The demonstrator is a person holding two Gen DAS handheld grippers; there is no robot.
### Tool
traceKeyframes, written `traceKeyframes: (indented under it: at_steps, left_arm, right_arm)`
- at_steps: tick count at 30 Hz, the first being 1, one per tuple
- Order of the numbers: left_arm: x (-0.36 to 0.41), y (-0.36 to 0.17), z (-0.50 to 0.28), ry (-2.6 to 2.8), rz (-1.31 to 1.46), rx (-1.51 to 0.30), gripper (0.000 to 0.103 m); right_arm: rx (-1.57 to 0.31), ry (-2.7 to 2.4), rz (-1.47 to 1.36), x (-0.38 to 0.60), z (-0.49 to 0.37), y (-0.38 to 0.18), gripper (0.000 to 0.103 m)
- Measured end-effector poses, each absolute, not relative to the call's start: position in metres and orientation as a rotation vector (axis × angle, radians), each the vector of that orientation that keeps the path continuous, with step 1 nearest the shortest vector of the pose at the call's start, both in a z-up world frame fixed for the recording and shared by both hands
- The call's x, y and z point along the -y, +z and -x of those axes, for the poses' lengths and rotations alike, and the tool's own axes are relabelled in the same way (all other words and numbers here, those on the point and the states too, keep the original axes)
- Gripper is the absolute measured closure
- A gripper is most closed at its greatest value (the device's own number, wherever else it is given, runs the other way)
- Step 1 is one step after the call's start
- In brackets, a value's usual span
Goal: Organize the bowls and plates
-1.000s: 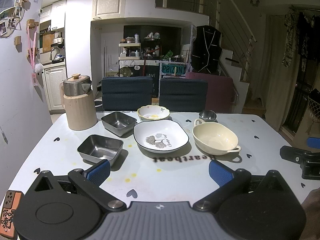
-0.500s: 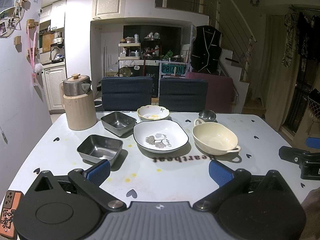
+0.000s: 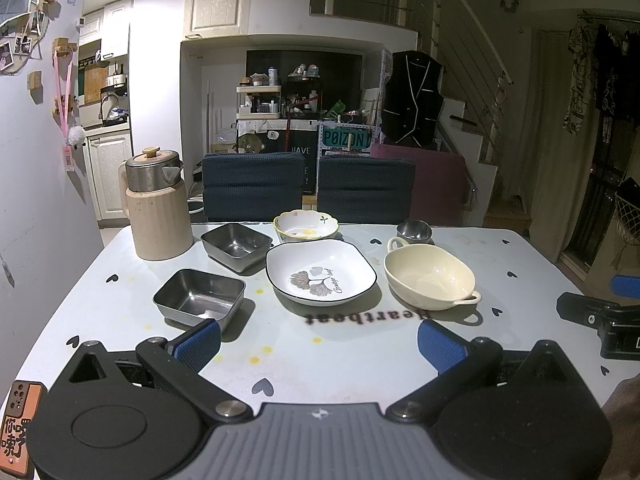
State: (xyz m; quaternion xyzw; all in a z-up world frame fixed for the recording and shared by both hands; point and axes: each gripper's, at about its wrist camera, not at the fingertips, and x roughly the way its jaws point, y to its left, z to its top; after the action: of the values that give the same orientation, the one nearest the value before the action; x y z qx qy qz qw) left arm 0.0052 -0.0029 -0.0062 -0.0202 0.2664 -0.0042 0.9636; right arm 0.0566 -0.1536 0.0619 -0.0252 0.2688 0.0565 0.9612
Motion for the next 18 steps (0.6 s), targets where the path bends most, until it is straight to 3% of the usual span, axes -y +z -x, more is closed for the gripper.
traceKeyframes:
  at_steps: [18]
  left_arm:
    - [-0.002, -0.005, -0.006, 0.034, 0.052, -0.552, 0.0]
  right_arm:
    - [-0.563, 0.156, 0.053, 0.148, -0.066, 0.053, 0.0]
